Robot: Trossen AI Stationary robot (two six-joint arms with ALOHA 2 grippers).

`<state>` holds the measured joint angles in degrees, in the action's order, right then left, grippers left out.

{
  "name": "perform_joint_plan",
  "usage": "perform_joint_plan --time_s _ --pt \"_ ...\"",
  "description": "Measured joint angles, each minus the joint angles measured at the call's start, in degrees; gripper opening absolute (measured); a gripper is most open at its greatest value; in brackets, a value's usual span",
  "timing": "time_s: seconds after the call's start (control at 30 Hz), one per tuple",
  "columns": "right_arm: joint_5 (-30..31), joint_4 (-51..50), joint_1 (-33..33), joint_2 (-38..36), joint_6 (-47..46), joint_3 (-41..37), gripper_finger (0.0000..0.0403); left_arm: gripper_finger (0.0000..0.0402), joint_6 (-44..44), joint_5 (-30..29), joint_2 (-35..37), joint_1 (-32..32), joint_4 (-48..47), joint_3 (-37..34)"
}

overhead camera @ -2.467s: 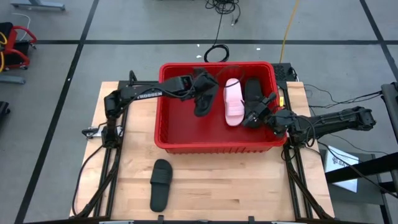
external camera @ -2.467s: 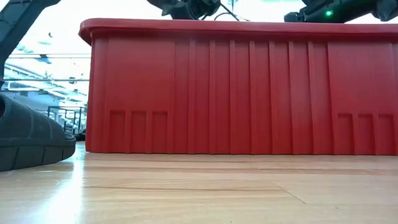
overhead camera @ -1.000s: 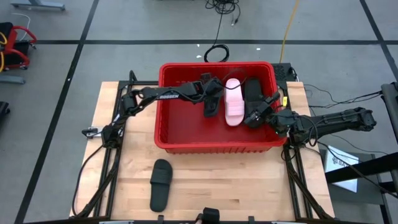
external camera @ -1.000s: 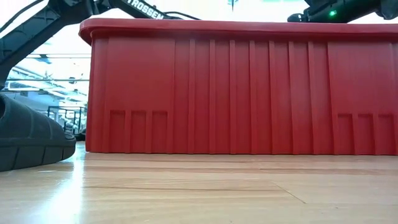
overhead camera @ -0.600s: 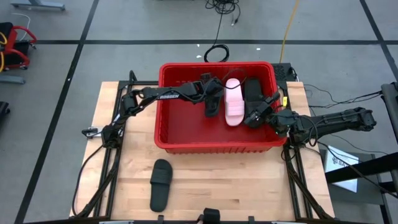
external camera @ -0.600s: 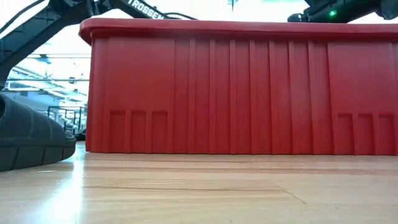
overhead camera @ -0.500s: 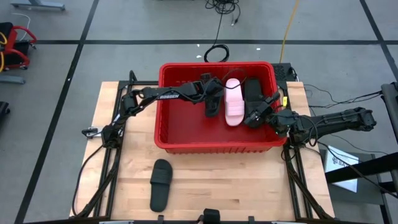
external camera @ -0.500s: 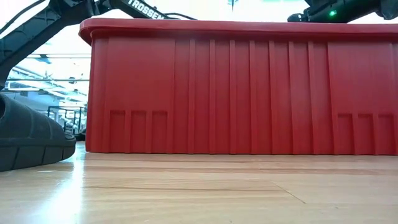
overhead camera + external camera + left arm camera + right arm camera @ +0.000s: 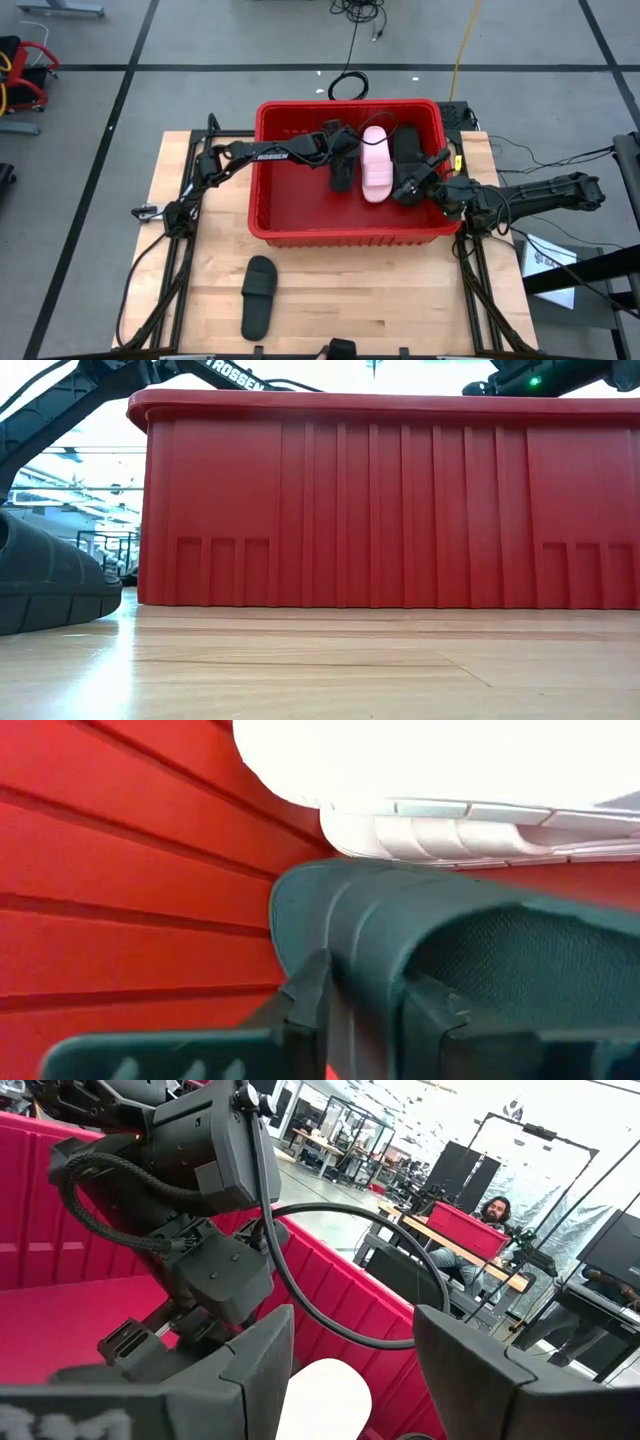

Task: Pick and place slides into bin
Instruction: Put the black slide into the red organizer bin

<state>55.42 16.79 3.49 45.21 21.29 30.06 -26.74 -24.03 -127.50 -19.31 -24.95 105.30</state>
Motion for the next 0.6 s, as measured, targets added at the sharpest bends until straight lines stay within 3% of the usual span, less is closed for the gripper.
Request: perform_joint_plan --time_s 0.37,0.6 --pt "0.0 0.0 0.0 0.0 0.0 0.0 0.0196 0.0180 1.4 4.5 0.0 0.3 3.4 0.0" --pt "0.0 0.0 0.0 0.0 0.0 0.0 0.0196 0.0217 3.0 5.7 0.0 0.7 -1.4 0.0"
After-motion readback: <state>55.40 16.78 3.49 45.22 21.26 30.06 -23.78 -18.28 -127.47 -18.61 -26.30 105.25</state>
